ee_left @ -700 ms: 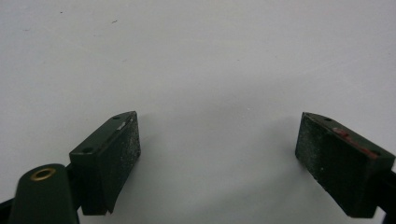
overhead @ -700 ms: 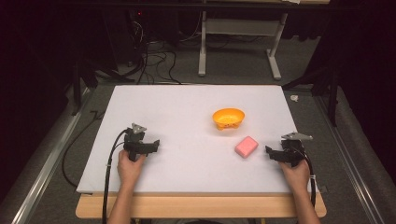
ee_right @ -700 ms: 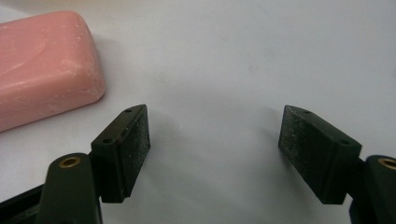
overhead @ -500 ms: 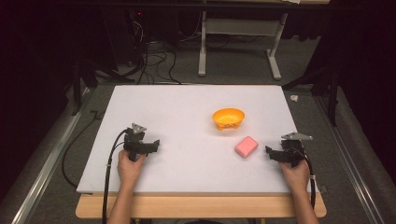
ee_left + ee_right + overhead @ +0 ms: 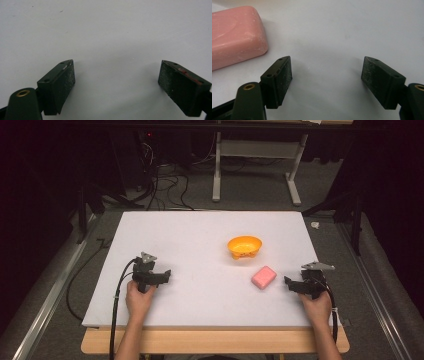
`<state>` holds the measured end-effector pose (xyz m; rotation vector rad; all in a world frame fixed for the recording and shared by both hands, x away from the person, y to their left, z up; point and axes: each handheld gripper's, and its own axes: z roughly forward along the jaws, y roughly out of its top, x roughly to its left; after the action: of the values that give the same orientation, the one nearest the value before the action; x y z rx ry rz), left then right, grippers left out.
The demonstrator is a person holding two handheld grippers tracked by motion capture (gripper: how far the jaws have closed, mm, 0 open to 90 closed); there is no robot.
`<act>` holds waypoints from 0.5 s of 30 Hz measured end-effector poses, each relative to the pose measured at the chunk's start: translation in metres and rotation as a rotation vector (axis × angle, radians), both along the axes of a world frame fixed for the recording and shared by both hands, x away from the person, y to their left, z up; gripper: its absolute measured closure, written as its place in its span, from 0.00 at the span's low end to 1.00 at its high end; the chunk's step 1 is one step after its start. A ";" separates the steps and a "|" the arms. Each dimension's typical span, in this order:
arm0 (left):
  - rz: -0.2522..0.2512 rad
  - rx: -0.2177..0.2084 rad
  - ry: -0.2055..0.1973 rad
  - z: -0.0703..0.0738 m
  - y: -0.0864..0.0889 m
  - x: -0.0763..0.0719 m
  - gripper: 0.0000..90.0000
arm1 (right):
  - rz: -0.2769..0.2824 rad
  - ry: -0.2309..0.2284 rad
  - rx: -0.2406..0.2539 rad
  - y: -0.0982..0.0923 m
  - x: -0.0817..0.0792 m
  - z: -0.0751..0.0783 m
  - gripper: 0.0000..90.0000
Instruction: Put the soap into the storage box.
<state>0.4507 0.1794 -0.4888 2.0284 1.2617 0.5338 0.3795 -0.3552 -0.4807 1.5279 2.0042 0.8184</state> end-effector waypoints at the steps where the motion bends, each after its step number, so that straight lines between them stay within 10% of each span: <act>1: 0.000 0.000 0.000 0.000 0.000 0.000 0.16 | 0.001 0.001 0.000 0.000 0.000 0.000 0.28; 15: 0.001 0.000 0.000 0.000 0.000 0.000 0.16 | 0.015 0.016 0.002 0.000 0.001 0.001 0.23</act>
<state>0.4508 0.1794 -0.4888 2.0276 1.2628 0.5342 0.3809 -0.3549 -0.4801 1.5265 2.0292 0.8168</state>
